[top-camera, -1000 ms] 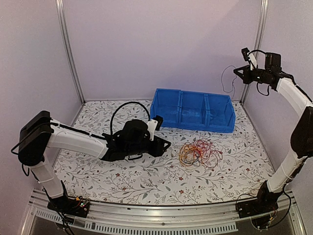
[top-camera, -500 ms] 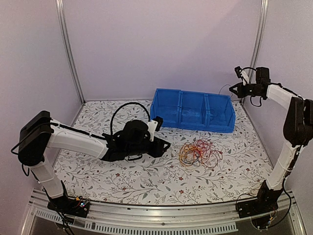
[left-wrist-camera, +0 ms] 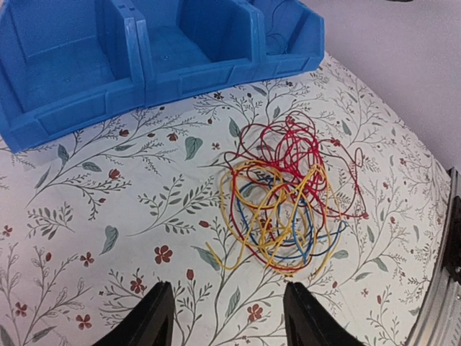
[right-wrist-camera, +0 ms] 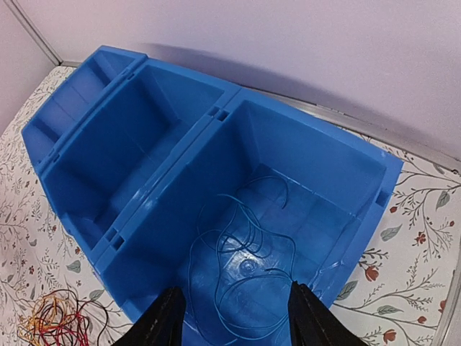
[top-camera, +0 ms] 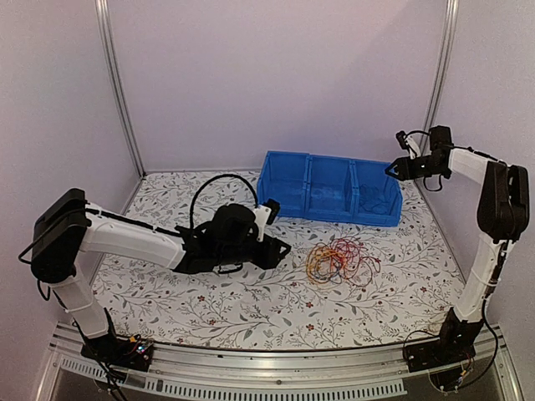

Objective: Untangle the cables

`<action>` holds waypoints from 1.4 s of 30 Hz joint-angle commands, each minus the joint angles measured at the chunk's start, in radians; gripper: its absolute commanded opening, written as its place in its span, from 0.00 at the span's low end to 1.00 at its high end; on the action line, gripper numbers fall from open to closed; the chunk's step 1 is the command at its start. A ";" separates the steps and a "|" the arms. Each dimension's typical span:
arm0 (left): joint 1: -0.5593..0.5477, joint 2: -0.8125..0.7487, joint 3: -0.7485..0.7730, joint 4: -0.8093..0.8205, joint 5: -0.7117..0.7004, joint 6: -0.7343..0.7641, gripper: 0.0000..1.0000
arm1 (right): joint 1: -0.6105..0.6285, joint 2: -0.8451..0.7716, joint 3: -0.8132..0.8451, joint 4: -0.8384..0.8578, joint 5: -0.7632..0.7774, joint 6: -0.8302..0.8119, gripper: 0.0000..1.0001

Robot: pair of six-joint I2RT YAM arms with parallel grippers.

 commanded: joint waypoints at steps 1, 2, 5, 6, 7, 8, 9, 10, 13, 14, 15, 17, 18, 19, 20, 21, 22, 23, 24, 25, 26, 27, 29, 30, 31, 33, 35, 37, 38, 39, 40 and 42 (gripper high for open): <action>-0.008 -0.008 0.086 -0.080 -0.010 0.053 0.52 | -0.003 -0.135 -0.051 0.022 0.039 -0.005 0.53; -0.007 -0.012 0.110 -0.114 -0.018 0.064 0.52 | -0.003 -0.149 -0.079 0.033 0.046 -0.006 0.53; 0.010 -0.032 0.194 -0.230 -0.021 0.078 0.52 | -0.003 -0.205 -0.150 0.047 0.077 -0.021 0.53; 0.017 -0.047 0.221 -0.263 -0.017 0.081 0.52 | -0.003 -0.217 -0.169 0.046 0.104 -0.024 0.53; 0.023 -0.060 0.247 -0.314 -0.008 0.088 0.53 | -0.003 -0.221 -0.177 0.044 0.131 -0.033 0.53; 0.033 -0.073 0.266 -0.339 0.009 0.100 0.54 | -0.004 -0.222 -0.180 0.041 0.158 -0.039 0.53; 0.041 -0.085 0.281 -0.362 0.035 0.114 0.57 | -0.006 -0.217 -0.177 0.033 0.179 -0.049 0.52; 0.051 -0.094 0.297 -0.377 0.064 0.128 0.58 | -0.009 -0.206 -0.170 0.023 0.190 -0.056 0.51; 0.084 -0.093 0.373 -0.445 0.197 0.174 0.61 | -0.031 -0.176 -0.150 -0.005 0.174 -0.062 0.49; 0.093 -0.088 0.394 -0.470 0.233 0.201 0.64 | -0.042 -0.168 -0.142 -0.014 0.156 -0.055 0.49; 0.105 -0.083 0.412 -0.491 0.267 0.226 0.68 | -0.053 -0.157 -0.131 -0.028 0.122 -0.049 0.50; 0.133 -0.079 0.419 -0.504 0.364 0.285 0.86 | -0.078 -0.118 -0.088 -0.086 0.034 -0.048 0.57; 0.146 -0.079 0.409 -0.492 0.397 0.312 0.98 | -0.085 -0.100 -0.063 -0.118 -0.001 -0.057 0.60; 0.160 -0.080 0.395 -0.476 0.432 0.329 0.99 | -0.090 -0.064 -0.039 -0.148 -0.033 -0.062 0.64; 0.176 -0.081 0.368 -0.449 0.460 0.333 1.00 | -0.095 -0.042 -0.017 -0.179 -0.066 -0.070 0.70; 0.195 -0.083 0.342 -0.415 0.488 0.325 1.00 | -0.099 -0.016 0.000 -0.202 -0.106 -0.080 0.77; 0.211 -0.087 0.313 -0.374 0.514 0.310 1.00 | -0.101 0.011 0.010 -0.214 -0.131 -0.087 0.80; 0.232 -0.090 0.280 -0.330 0.536 0.289 1.00 | -0.102 0.025 0.018 -0.221 -0.138 -0.090 0.80; 0.249 -0.092 0.254 -0.296 0.558 0.269 1.00 | -0.100 0.041 0.025 -0.224 -0.140 -0.091 0.81; 0.261 -0.091 0.237 -0.249 0.575 0.252 1.00 | -0.101 0.053 0.035 -0.230 -0.143 -0.091 0.81; 0.269 -0.088 0.230 -0.235 0.586 0.237 1.00 | -0.102 0.073 0.046 -0.237 -0.147 -0.092 0.81; 0.275 -0.084 0.230 -0.231 0.590 0.222 0.99 | -0.102 0.089 0.058 -0.245 -0.152 -0.094 0.81; 0.280 -0.077 0.232 -0.229 0.592 0.201 0.97 | -0.102 0.119 0.082 -0.254 -0.165 -0.093 0.81; 0.280 -0.075 0.232 -0.227 0.595 0.192 0.96 | -0.102 0.127 0.089 -0.256 -0.168 -0.091 0.81; 0.280 -0.073 0.230 -0.222 0.600 0.184 0.96 | -0.102 0.138 0.097 -0.257 -0.174 -0.090 0.81; 0.282 -0.072 0.226 -0.207 0.617 0.171 0.95 | -0.102 0.151 0.107 -0.269 -0.185 -0.091 0.81; 0.282 -0.071 0.220 -0.190 0.630 0.156 0.94 | -0.101 0.149 0.107 -0.275 -0.193 -0.096 0.79; 0.281 -0.069 0.215 -0.174 0.641 0.141 0.93 | -0.101 0.134 0.102 -0.278 -0.197 -0.100 0.77; 0.282 -0.066 0.211 -0.166 0.644 0.134 0.93 | -0.102 0.125 0.100 -0.280 -0.199 -0.101 0.76; 0.282 -0.064 0.206 -0.158 0.646 0.123 0.93 | -0.101 0.118 0.099 -0.286 -0.201 -0.101 0.75; 0.282 -0.062 0.203 -0.150 0.650 0.111 0.93 | -0.102 0.105 0.099 -0.292 -0.205 -0.098 0.74; 0.284 -0.060 0.199 -0.138 0.665 0.086 0.93 | -0.101 0.086 0.095 -0.304 -0.217 -0.090 0.73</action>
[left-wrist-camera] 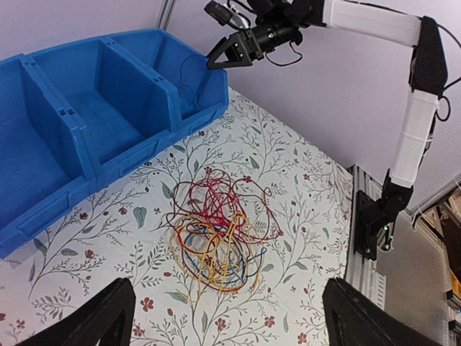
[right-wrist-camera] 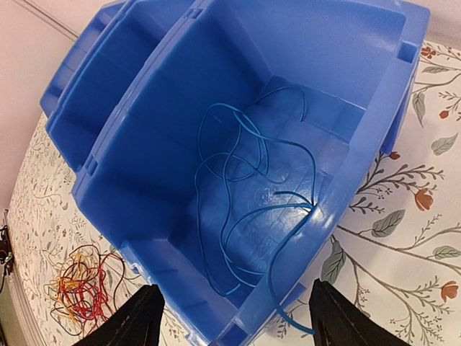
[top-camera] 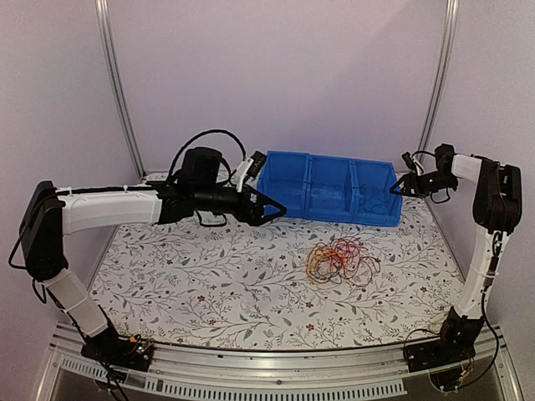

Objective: Untangle the cables

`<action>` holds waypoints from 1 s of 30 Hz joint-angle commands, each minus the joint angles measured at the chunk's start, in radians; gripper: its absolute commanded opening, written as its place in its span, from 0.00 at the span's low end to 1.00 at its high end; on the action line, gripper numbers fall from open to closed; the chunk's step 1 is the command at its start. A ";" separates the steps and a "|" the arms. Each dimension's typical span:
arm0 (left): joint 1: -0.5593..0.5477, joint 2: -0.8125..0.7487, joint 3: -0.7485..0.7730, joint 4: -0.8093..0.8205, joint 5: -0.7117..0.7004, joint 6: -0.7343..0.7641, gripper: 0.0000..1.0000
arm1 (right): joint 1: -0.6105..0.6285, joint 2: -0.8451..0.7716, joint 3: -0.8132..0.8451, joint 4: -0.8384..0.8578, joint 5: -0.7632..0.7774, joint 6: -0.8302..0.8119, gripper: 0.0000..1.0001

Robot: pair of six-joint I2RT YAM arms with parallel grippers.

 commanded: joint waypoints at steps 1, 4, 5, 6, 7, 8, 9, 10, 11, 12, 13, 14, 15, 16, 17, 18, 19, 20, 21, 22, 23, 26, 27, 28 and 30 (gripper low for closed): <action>0.004 0.018 -0.022 0.059 0.057 -0.065 0.93 | 0.002 -0.069 0.016 -0.038 -0.054 0.006 0.73; 0.005 0.017 -0.025 0.049 0.069 -0.078 0.91 | 0.002 -0.100 0.000 -0.038 -0.078 0.022 0.72; 0.004 0.014 -0.030 0.048 0.070 -0.080 0.91 | 0.002 -0.114 -0.006 -0.034 -0.078 0.035 0.72; 0.005 0.008 -0.037 0.049 0.067 -0.086 0.91 | 0.002 -0.126 -0.011 -0.031 -0.080 0.039 0.72; 0.005 0.002 -0.045 0.053 0.064 -0.090 0.91 | 0.002 -0.134 -0.016 -0.029 -0.080 0.042 0.72; 0.005 -0.004 -0.053 0.057 0.061 -0.094 0.91 | 0.002 -0.146 -0.019 -0.028 -0.079 0.043 0.72; 0.004 -0.011 -0.064 0.064 0.059 -0.100 0.91 | 0.002 -0.152 -0.021 -0.031 -0.078 0.044 0.72; 0.004 -0.017 -0.071 0.072 0.057 -0.104 0.91 | 0.003 -0.158 -0.024 -0.034 -0.081 0.045 0.72; 0.005 -0.025 -0.077 0.078 0.056 -0.110 0.91 | 0.003 -0.162 -0.028 -0.034 -0.087 0.045 0.72; 0.004 -0.030 -0.084 0.085 0.056 -0.113 0.91 | 0.004 -0.166 -0.033 -0.034 -0.093 0.046 0.72; 0.003 -0.035 -0.090 0.092 0.055 -0.117 0.91 | 0.005 -0.167 -0.037 -0.033 -0.102 0.047 0.72; 0.004 -0.039 -0.096 0.098 0.055 -0.121 0.90 | 0.006 -0.166 -0.041 -0.034 -0.109 0.049 0.72; 0.004 -0.043 -0.101 0.104 0.055 -0.125 0.91 | 0.010 -0.163 -0.042 -0.035 -0.116 0.051 0.72; 0.003 -0.046 -0.106 0.109 0.053 -0.130 0.90 | 0.015 -0.159 -0.042 -0.036 -0.117 0.052 0.72; 0.002 -0.049 -0.111 0.112 0.053 -0.136 0.90 | 0.023 -0.152 -0.043 -0.039 -0.118 0.053 0.72; 0.003 -0.053 -0.115 0.116 0.052 -0.141 0.90 | 0.034 -0.145 -0.045 -0.041 -0.120 0.053 0.72; 0.002 -0.056 -0.120 0.119 0.052 -0.145 0.90 | 0.048 -0.140 -0.045 -0.045 -0.121 0.051 0.72; 0.001 -0.060 -0.124 0.121 0.050 -0.150 0.90 | 0.068 -0.133 -0.045 -0.050 -0.116 0.049 0.72; 0.002 -0.064 -0.128 0.123 0.045 -0.153 0.90 | 0.092 -0.128 -0.044 -0.052 -0.099 0.046 0.72; 0.002 -0.068 -0.132 0.122 0.037 -0.157 0.89 | 0.119 -0.120 -0.038 -0.057 -0.071 0.042 0.72; 0.001 -0.072 -0.138 0.122 0.022 -0.158 0.88 | 0.149 -0.114 -0.030 -0.062 -0.023 0.036 0.72; -0.006 -0.101 -0.161 0.115 -0.069 -0.144 0.86 | 0.239 -0.126 -0.005 -0.052 0.224 0.036 0.76; -0.009 -0.111 -0.166 0.109 -0.108 -0.134 0.86 | 0.250 -0.143 -0.007 -0.042 0.282 0.036 0.77; -0.010 -0.117 -0.164 0.087 -0.151 -0.126 0.87 | 0.249 -0.160 -0.016 -0.027 0.323 0.039 0.78; -0.010 -0.116 -0.138 0.030 -0.226 -0.108 0.88 | 0.249 -0.222 -0.035 -0.017 0.416 0.048 0.80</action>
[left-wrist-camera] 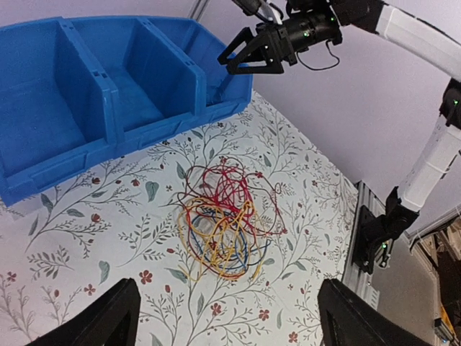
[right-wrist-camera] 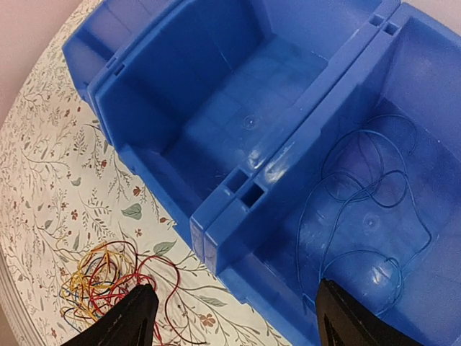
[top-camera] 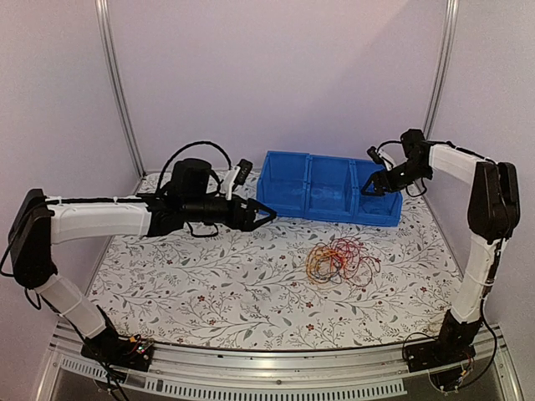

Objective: Untangle the cables

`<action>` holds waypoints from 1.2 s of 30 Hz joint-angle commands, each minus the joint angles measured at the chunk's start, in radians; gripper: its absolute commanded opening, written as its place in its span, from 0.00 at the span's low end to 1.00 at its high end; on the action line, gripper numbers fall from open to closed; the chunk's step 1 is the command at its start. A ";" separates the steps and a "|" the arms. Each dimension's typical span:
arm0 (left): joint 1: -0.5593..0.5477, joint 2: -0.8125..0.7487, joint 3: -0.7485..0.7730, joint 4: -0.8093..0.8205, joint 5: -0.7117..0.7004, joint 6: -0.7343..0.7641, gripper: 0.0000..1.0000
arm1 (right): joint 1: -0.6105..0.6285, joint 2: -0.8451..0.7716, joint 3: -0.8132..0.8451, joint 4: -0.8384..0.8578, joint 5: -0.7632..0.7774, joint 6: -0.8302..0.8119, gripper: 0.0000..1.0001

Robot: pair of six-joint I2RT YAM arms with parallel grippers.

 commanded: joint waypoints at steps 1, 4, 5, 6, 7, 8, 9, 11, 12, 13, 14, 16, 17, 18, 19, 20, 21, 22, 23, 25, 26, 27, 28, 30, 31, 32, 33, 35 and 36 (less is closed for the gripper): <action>-0.006 -0.026 0.036 -0.079 -0.193 0.045 0.89 | 0.009 -0.107 -0.013 0.027 0.291 -0.001 0.80; -0.006 -0.002 0.098 -0.143 -0.276 0.096 0.91 | 0.006 -0.217 -0.087 0.056 0.338 -0.030 0.81; -0.006 0.007 0.114 -0.151 -0.289 0.116 0.91 | 0.006 -0.250 -0.118 0.071 0.339 -0.035 0.81; -0.006 0.015 0.127 -0.153 -0.292 0.137 0.91 | 0.006 -0.307 -0.146 0.080 0.320 -0.049 0.81; -0.006 0.023 0.136 -0.148 -0.294 0.155 0.90 | 0.007 -0.349 -0.178 0.083 0.282 -0.064 0.80; -0.008 0.029 0.141 -0.140 -0.298 0.162 0.90 | 0.007 -0.380 -0.214 0.084 0.224 -0.089 0.79; -0.009 0.036 0.142 -0.127 -0.297 0.163 0.89 | 0.010 -0.428 -0.253 0.081 0.162 -0.133 0.78; -0.013 0.051 0.134 -0.088 -0.293 0.147 0.88 | 0.018 -0.487 -0.344 0.066 0.050 -0.202 0.73; -0.017 0.062 0.130 -0.070 -0.294 0.138 0.87 | 0.024 -0.520 -0.392 0.059 0.012 -0.231 0.72; -0.025 0.072 0.126 -0.054 -0.298 0.129 0.86 | 0.029 -0.536 -0.440 0.055 -0.017 -0.269 0.70; -0.034 0.085 0.125 -0.041 -0.304 0.119 0.86 | 0.035 -0.550 -0.482 0.053 -0.033 -0.289 0.69; -0.060 0.115 0.128 -0.013 -0.305 0.099 0.85 | 0.043 -0.550 -0.556 0.058 -0.032 -0.339 0.67; -0.084 0.136 0.136 -0.007 -0.310 0.091 0.85 | 0.050 -0.542 -0.595 0.070 -0.010 -0.348 0.65; -0.111 0.151 0.145 -0.008 -0.334 0.089 0.85 | 0.057 -0.527 -0.614 0.076 0.001 -0.355 0.63; -0.139 0.161 0.148 -0.005 -0.365 0.095 0.85 | 0.063 -0.503 -0.628 0.080 0.006 -0.359 0.61; -0.169 0.167 0.144 0.012 -0.391 0.110 0.85 | 0.066 -0.489 -0.641 0.087 0.007 -0.365 0.59; -0.197 0.172 0.134 0.035 -0.415 0.128 0.85 | 0.071 -0.469 -0.655 0.100 0.011 -0.370 0.59; -0.220 0.175 0.125 0.058 -0.427 0.137 0.85 | 0.076 -0.455 -0.668 0.116 0.017 -0.370 0.59; -0.237 0.179 0.116 0.079 -0.428 0.139 0.86 | 0.080 -0.434 -0.681 0.135 0.022 -0.372 0.59; -0.255 0.189 0.110 0.099 -0.429 0.130 0.86 | 0.085 -0.403 -0.693 0.151 0.018 -0.375 0.60; -0.259 0.194 0.111 0.099 -0.429 0.118 0.87 | 0.087 -0.377 -0.693 0.149 0.008 -0.379 0.60; -0.263 0.199 0.110 0.103 -0.429 0.107 0.87 | 0.087 -0.361 -0.694 0.148 -0.003 -0.387 0.61; -0.264 0.204 0.107 0.113 -0.429 0.097 0.87 | 0.088 -0.344 -0.697 0.147 -0.011 -0.394 0.61; -0.267 0.217 0.102 0.137 -0.429 0.076 0.87 | 0.091 -0.317 -0.705 0.158 -0.015 -0.406 0.61; -0.269 0.224 0.103 0.144 -0.429 0.071 0.87 | 0.093 -0.307 -0.707 0.163 -0.015 -0.409 0.62; -0.275 0.230 0.105 0.152 -0.429 0.071 0.87 | 0.097 -0.296 -0.706 0.166 -0.015 -0.411 0.62; -0.282 0.235 0.108 0.165 -0.445 0.076 0.87 | 0.100 -0.283 -0.705 0.169 -0.018 -0.410 0.62; -0.302 0.246 0.117 0.185 -0.497 0.090 0.87 | 0.108 -0.271 -0.701 0.185 -0.023 -0.395 0.62; -0.309 0.253 0.129 0.188 -0.513 0.092 0.87 | 0.112 -0.266 -0.697 0.179 -0.038 -0.386 0.61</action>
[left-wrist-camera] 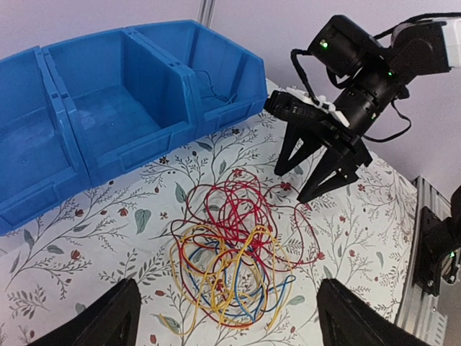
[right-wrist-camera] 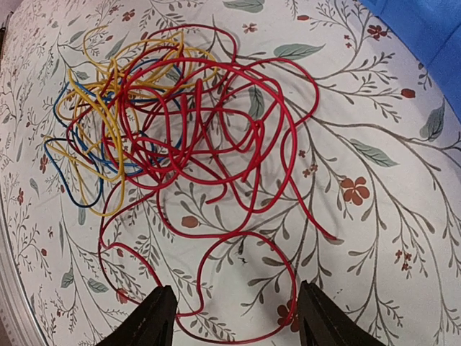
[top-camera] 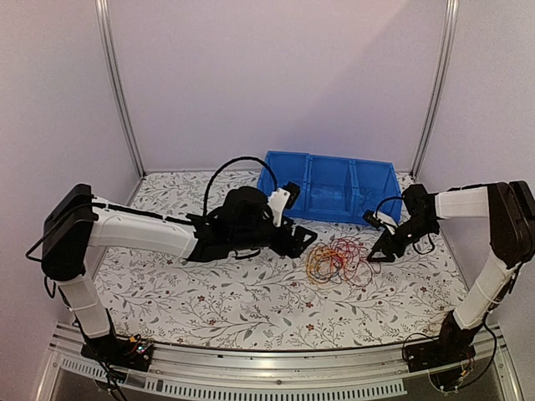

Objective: Untangle the cables

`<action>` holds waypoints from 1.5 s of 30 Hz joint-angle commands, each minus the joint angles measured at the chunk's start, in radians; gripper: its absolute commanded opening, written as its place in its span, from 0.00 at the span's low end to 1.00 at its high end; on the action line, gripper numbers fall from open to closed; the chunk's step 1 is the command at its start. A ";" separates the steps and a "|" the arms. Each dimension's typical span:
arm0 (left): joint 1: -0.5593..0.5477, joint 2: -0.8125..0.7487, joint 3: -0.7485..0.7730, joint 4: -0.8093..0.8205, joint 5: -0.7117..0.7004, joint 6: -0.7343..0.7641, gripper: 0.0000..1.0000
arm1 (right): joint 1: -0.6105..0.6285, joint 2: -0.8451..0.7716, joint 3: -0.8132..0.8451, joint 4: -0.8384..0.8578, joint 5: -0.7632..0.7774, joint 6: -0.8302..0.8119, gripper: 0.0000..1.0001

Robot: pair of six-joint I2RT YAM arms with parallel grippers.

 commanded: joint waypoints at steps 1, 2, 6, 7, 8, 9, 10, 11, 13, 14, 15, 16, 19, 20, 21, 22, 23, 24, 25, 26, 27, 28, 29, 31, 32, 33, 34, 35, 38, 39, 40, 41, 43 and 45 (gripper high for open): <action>-0.041 0.039 0.029 0.066 -0.093 0.003 0.86 | 0.023 0.031 0.004 0.025 -0.063 0.006 0.59; -0.047 0.046 0.046 0.060 -0.104 0.003 0.86 | 0.029 0.033 0.006 0.021 -0.077 0.007 0.57; -0.076 0.073 0.092 0.043 -0.146 0.003 0.86 | 0.060 0.023 0.009 0.002 -0.085 0.013 0.50; -0.080 0.083 0.101 0.042 -0.145 0.004 0.86 | 0.065 0.017 0.005 -0.003 -0.085 0.012 0.50; -0.083 0.092 0.114 0.036 -0.139 0.005 0.86 | 0.066 -0.001 0.000 -0.004 -0.085 0.013 0.51; -0.086 0.101 0.126 0.027 -0.136 0.006 0.86 | 0.065 -0.014 -0.007 -0.006 -0.082 0.016 0.51; -0.089 0.110 0.140 0.018 -0.132 0.008 0.86 | 0.065 -0.035 -0.016 -0.007 -0.074 0.016 0.53; -0.092 0.110 0.148 0.013 -0.124 0.015 0.86 | 0.065 -0.061 -0.025 -0.007 -0.067 0.013 0.54; -0.098 0.095 0.150 0.016 -0.111 0.032 0.85 | 0.065 -0.094 -0.044 -0.009 -0.058 0.002 0.56; -0.101 0.079 0.140 0.032 -0.107 0.039 0.86 | 0.065 -0.104 -0.050 -0.010 -0.053 -0.001 0.56; -0.103 0.058 0.118 0.067 -0.100 0.046 0.86 | 0.065 -0.116 -0.057 -0.011 -0.049 -0.004 0.57; -0.103 0.038 0.092 0.105 -0.096 0.048 0.85 | 0.065 -0.123 -0.063 -0.009 -0.044 -0.006 0.57; -0.096 0.004 0.046 0.157 -0.038 0.053 0.82 | 0.066 -0.136 -0.075 0.009 -0.028 -0.005 0.58; -0.091 0.004 0.057 0.134 -0.019 0.057 0.81 | 0.065 -0.135 -0.069 0.009 -0.020 -0.006 0.58; -0.086 0.008 0.070 0.108 -0.006 0.065 0.81 | 0.065 -0.134 -0.064 0.011 -0.011 -0.003 0.59; -0.084 0.012 0.086 0.074 -0.005 0.071 0.81 | 0.066 -0.132 -0.062 0.013 -0.008 0.001 0.59; -0.084 0.014 0.097 0.037 -0.010 0.077 0.81 | 0.065 -0.132 -0.063 0.012 -0.015 0.000 0.60; -0.084 0.015 0.100 0.025 -0.013 0.084 0.81 | 0.068 -0.132 -0.066 0.013 -0.022 -0.008 0.61; -0.084 0.014 0.097 0.023 -0.014 0.091 0.82 | 0.073 -0.127 -0.071 0.021 -0.015 -0.015 0.61; -0.083 0.013 0.092 0.026 -0.014 0.096 0.82 | 0.085 -0.121 -0.076 0.027 0.002 -0.015 0.62; -0.084 0.015 0.087 0.032 -0.014 0.101 0.82 | 0.096 -0.110 -0.079 0.032 0.022 -0.014 0.62; -0.083 0.018 0.083 0.040 -0.014 0.107 0.83 | 0.111 -0.099 -0.080 0.034 0.037 -0.011 0.60; -0.083 0.023 0.081 0.048 -0.014 0.111 0.83 | 0.119 -0.079 -0.080 0.036 0.043 -0.010 0.57; -0.084 0.041 0.080 0.070 -0.013 0.117 0.83 | 0.123 -0.058 -0.072 0.041 0.050 0.000 0.45; -0.084 0.051 0.079 0.082 -0.018 0.119 0.84 | 0.124 -0.053 -0.063 0.034 0.050 0.004 0.33; -0.085 0.060 0.076 0.095 -0.026 0.122 0.84 | 0.124 -0.054 -0.046 0.016 0.049 0.006 0.18; -0.089 0.071 0.077 0.105 -0.037 0.135 0.83 | 0.124 -0.063 -0.020 -0.015 0.037 0.016 0.03; -0.096 0.085 0.079 0.118 -0.052 0.158 0.83 | 0.124 -0.077 0.016 -0.066 -0.006 0.023 0.00; -0.116 0.140 0.080 0.232 -0.102 0.218 0.84 | 0.124 -0.183 0.096 -0.183 -0.136 0.021 0.00; -0.121 0.160 0.078 0.262 -0.102 0.229 0.85 | 0.124 -0.232 0.109 -0.197 -0.164 0.020 0.00; -0.124 0.179 0.075 0.315 -0.104 0.238 0.85 | 0.123 -0.256 0.122 -0.210 -0.183 0.023 0.00; -0.129 0.196 0.073 0.365 -0.118 0.246 0.86 | 0.123 -0.281 0.135 -0.222 -0.201 0.027 0.00; -0.144 0.226 0.073 0.469 -0.183 0.262 0.89 | 0.124 -0.294 0.170 -0.269 -0.225 0.030 0.00; -0.154 0.254 0.084 0.536 -0.231 0.288 0.92 | 0.125 -0.284 0.205 -0.308 -0.238 0.030 0.00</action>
